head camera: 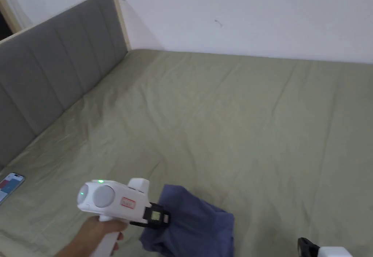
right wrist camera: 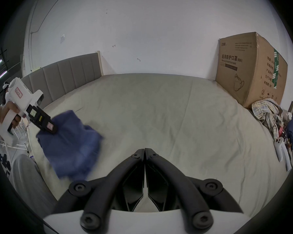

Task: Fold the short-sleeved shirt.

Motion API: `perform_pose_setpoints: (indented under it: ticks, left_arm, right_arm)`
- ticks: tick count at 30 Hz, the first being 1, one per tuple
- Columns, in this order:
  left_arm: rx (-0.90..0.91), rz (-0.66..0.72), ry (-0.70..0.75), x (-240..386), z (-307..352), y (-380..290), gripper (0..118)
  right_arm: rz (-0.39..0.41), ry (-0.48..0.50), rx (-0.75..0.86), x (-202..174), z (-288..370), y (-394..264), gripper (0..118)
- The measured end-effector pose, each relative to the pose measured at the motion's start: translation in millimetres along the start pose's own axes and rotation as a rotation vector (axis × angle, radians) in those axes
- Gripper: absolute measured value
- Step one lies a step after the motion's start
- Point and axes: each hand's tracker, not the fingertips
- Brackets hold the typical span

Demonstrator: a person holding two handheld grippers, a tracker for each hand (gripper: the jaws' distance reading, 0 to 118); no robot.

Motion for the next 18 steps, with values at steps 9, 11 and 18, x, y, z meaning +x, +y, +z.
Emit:
perform_pose_setpoints:
  ticks: [9,11,18]
  left_arm:
    - [0.039,0.119,0.282,-165.0,72.2,36.0,23]
    - [0.024,0.175,0.297,-199.9,70.5,44.2,23]
    - [0.001,0.249,0.320,-215.0,53.1,35.9,25]
  right_arm:
    - [0.033,0.019,-0.013,-27.2,-36.4,20.6,0]
    - [0.036,0.022,-0.020,-31.8,-44.0,24.5,0]
    - [0.053,0.025,-0.031,-36.8,-54.0,32.6,0]
